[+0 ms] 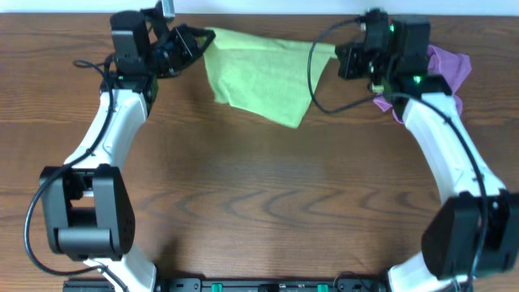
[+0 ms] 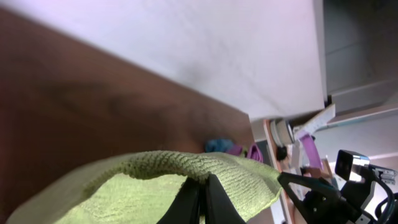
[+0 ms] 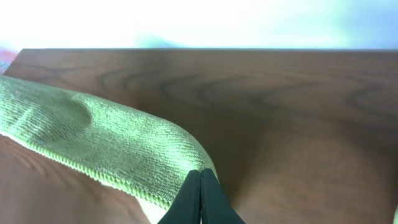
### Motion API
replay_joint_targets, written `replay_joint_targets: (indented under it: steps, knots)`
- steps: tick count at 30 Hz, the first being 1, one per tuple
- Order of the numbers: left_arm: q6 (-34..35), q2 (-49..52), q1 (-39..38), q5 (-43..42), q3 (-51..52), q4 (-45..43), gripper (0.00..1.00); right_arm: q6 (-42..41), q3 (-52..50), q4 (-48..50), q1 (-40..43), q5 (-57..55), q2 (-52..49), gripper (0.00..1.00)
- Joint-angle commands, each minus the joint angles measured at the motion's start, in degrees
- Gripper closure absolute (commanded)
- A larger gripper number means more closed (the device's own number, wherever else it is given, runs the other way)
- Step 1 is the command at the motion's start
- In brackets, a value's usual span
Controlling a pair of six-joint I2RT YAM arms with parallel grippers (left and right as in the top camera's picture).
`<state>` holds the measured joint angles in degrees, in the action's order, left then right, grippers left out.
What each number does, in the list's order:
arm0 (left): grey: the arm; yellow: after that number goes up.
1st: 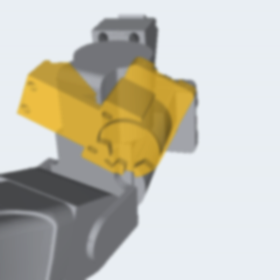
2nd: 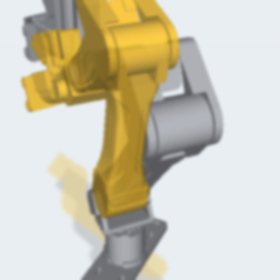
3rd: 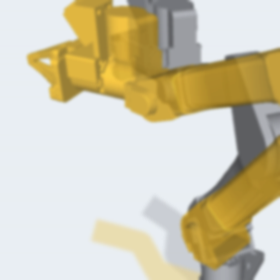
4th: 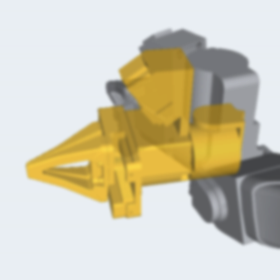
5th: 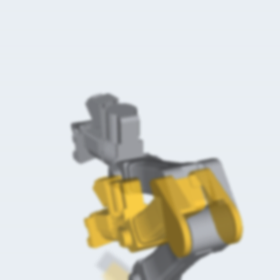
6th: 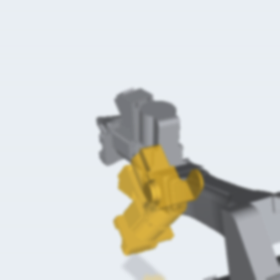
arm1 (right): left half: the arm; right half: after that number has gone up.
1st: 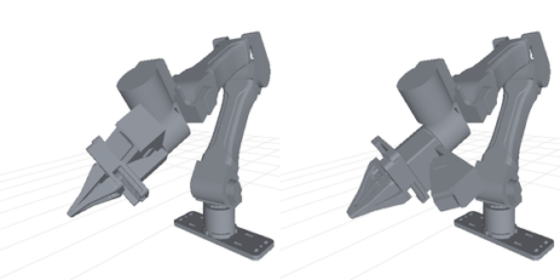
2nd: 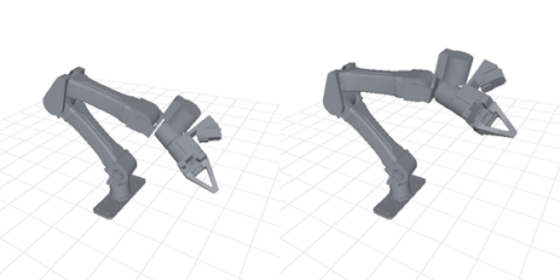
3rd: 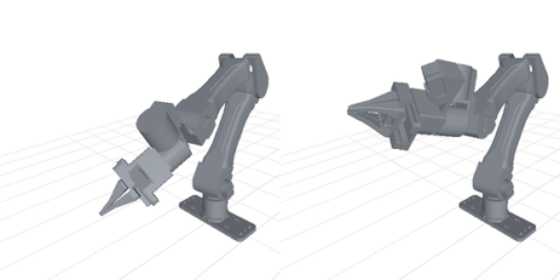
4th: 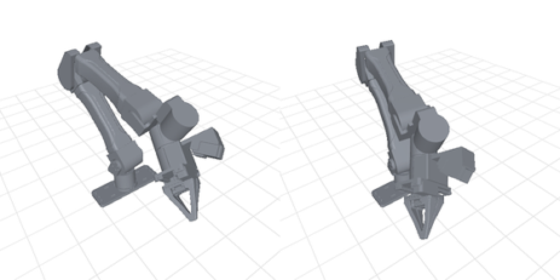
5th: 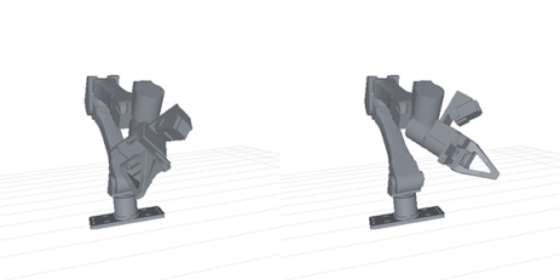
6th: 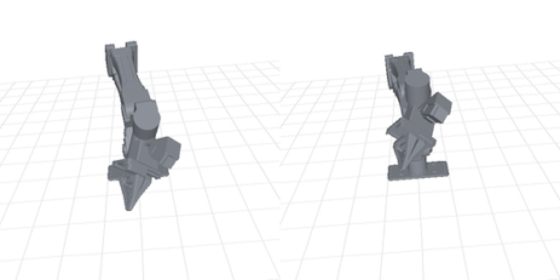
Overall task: Fold the cloth
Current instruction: 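Lift the towel with both grippers and stretch it apart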
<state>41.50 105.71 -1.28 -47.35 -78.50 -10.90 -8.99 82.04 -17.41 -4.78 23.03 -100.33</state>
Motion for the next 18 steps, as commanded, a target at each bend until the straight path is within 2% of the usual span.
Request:
replay_joint_targets:
  steps: [1,5,9,14,18]
  knots:
    - [-1.5,2.5,0.2,1.2,-5.5,-0.4,0.94,0.8,6.3,-1.8,0.6,-0.6,-2.5,0.99]
    - [-2.3,3.7,0.2,-1.5,-10.6,1.6,0.94,3.5,10.8,-6.3,0.7,-2.8,-2.8,0.99]
    - [-4.4,3.7,0.2,-4.5,-11.8,7.2,0.94,5.1,12.1,-12.0,0.6,-2.9,-2.4,0.99]
    - [-10.8,3.7,0.7,-8.7,-11.8,17.0,0.94,8.4,12.1,-20.4,0.4,-2.0,-2.2,0.99]
    - [-11.9,3.7,2.0,-9.5,-11.8,19.2,0.94,10.8,12.3,-19.9,0.4,-3.6,-1.9,0.99]
